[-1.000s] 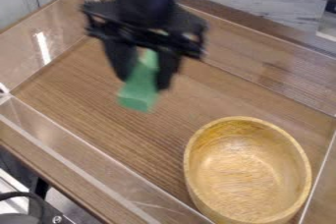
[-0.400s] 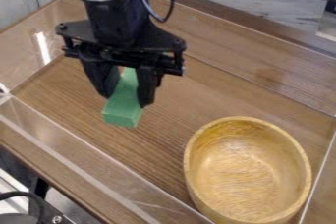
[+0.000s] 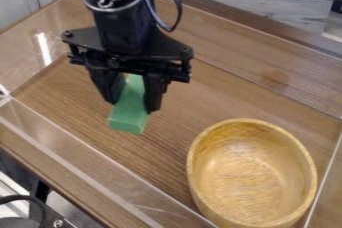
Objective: Remove the green block from inside the brown bowl and put it on the table
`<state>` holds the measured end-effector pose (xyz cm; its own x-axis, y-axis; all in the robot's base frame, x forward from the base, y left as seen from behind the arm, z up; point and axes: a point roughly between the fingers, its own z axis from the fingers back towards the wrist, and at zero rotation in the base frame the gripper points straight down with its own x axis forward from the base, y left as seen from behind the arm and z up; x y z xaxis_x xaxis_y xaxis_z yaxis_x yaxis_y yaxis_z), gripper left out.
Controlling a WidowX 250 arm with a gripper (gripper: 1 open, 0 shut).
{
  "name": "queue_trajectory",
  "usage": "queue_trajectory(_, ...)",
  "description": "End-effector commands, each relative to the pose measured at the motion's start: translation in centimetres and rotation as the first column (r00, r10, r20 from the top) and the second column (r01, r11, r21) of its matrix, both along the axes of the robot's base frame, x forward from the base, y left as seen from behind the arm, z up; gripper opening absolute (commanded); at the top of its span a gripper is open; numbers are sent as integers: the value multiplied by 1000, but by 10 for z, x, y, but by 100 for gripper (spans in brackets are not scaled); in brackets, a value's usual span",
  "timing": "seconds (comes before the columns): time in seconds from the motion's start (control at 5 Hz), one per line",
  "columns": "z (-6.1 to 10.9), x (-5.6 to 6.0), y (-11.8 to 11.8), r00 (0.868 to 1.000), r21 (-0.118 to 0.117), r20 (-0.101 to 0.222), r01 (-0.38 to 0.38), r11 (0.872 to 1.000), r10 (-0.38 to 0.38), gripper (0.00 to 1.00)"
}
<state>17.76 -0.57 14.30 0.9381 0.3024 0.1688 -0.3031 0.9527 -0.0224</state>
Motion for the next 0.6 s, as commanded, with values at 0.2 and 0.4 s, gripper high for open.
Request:
queue_trajectory(0.2, -8, 18, 3, 999, 15, 51, 5, 1000, -6, 0)
queue_trajectory(0.4, -28, 24, 0, 997, 28, 75, 28, 999, -30, 0)
